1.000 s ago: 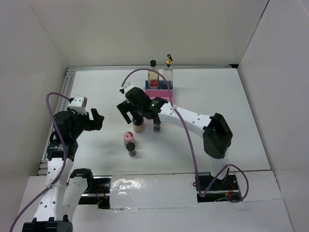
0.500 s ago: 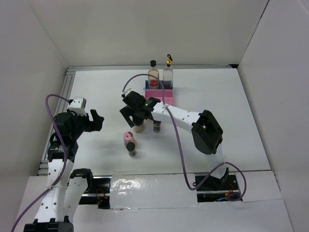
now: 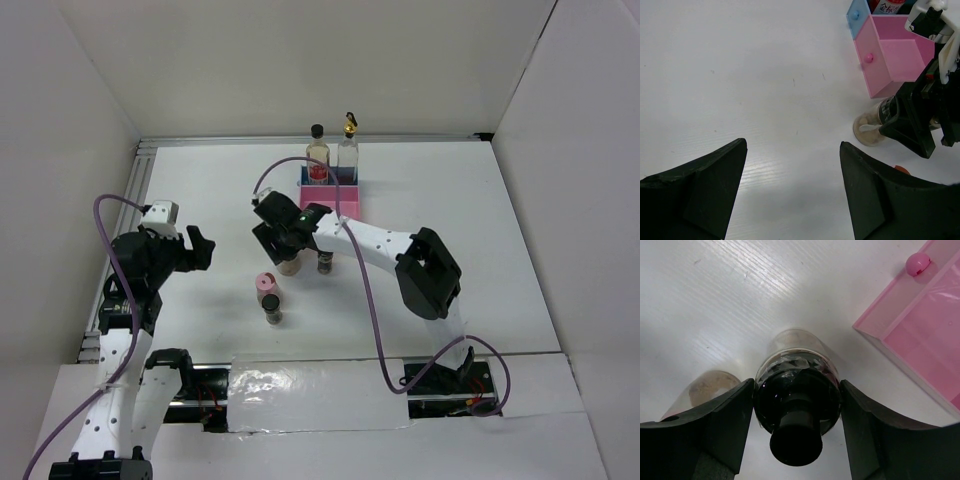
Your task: Organize the condiment bottles
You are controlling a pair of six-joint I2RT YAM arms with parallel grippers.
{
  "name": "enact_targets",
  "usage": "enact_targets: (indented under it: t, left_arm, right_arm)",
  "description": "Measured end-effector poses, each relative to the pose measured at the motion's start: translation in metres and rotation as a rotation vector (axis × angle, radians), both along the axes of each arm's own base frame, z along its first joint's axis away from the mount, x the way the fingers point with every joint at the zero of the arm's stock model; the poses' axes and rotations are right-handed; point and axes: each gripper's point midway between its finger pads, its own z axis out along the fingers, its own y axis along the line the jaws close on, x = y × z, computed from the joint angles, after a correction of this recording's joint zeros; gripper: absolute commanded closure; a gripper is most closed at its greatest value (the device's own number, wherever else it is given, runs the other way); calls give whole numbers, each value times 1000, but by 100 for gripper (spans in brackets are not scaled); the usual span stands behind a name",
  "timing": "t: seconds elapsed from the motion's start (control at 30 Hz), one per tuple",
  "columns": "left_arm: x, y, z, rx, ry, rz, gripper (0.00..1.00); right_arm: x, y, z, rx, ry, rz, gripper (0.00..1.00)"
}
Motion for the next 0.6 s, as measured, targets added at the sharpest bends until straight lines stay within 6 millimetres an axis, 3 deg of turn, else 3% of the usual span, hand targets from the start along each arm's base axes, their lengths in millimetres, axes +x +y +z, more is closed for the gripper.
enact_targets:
  t: [0.07, 0.17, 0.33, 0.5, 0.6]
  left_arm:
    - [1, 0, 0, 0, -2, 0, 13]
    - [2, 0, 0, 1, -3, 0, 13]
    - [4, 0, -3, 0, 8, -1, 13]
    - [7, 1, -4, 2, 11, -4, 13]
    - [9, 0, -6, 3, 17, -7, 14]
  right_arm:
    - [-1, 2, 4, -3, -3, 15, 87]
    - [0, 12, 22, 18, -27, 37, 89]
    - [25, 24, 80, 109, -140, 3, 100]
    - [76, -12, 124, 154, -246, -160, 100]
    - [107, -45, 134, 150, -278, -272, 100]
